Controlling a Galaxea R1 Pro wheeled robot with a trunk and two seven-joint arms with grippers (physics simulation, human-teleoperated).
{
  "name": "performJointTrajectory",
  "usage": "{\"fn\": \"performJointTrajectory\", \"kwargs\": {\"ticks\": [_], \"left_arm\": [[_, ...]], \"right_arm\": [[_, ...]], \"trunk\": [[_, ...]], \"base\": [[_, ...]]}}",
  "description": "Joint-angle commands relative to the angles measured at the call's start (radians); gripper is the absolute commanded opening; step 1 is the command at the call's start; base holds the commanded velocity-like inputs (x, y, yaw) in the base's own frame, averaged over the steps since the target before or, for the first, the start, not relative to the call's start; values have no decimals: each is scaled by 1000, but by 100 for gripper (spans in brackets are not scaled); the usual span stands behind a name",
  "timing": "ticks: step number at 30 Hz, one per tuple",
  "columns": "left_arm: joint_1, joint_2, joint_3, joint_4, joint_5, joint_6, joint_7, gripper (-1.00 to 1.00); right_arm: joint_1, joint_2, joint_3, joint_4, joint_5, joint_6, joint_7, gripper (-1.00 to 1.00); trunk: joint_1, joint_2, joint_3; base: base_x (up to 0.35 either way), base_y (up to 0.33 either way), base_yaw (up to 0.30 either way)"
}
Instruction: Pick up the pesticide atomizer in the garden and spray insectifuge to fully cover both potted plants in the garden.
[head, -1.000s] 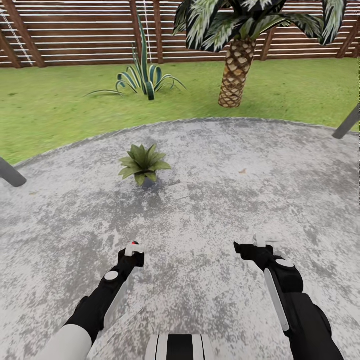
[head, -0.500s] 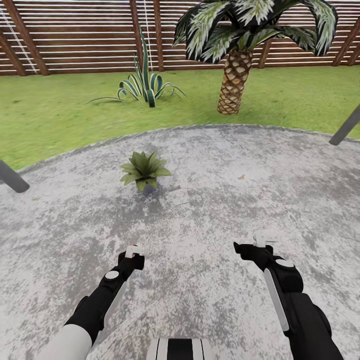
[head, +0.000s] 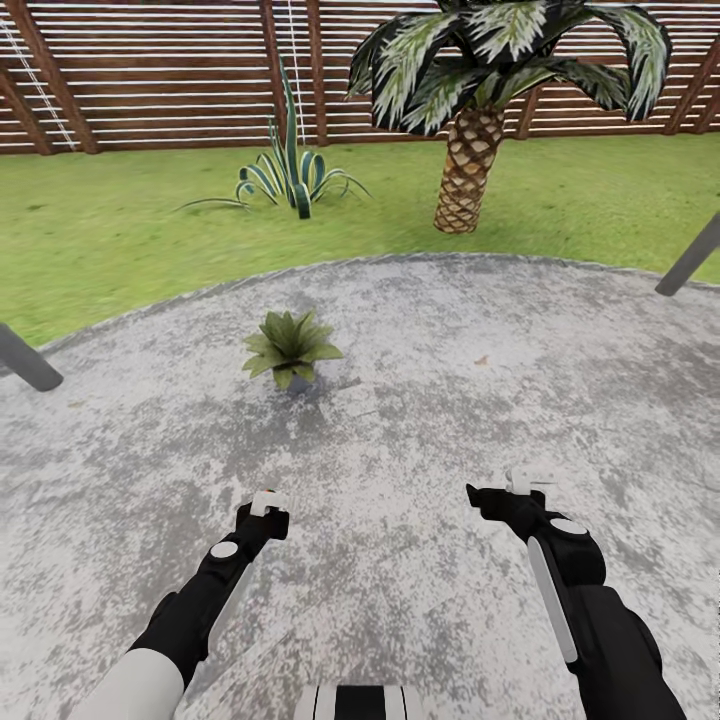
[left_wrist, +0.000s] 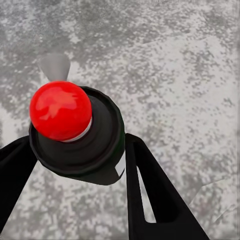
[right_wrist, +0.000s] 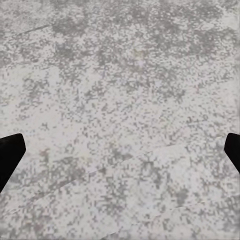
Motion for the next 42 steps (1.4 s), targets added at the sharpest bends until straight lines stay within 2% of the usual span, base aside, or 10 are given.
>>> {"fn": "performJointTrajectory", "kwargs": {"ticks": [1, 42], "left_arm": [[0, 0, -1, -2, 1, 6, 0, -100], [0, 0, -4, -2, -1, 6, 0, -100]], "right_arm": [[0, 0, 0, -1, 0, 5, 1, 100], [0, 0, 0, -1, 0, 5, 1, 100]], "trunk": [[-4, 7, 3], [-161, 294, 131]], "base": [[0, 0, 0], [0, 0, 0]]}}
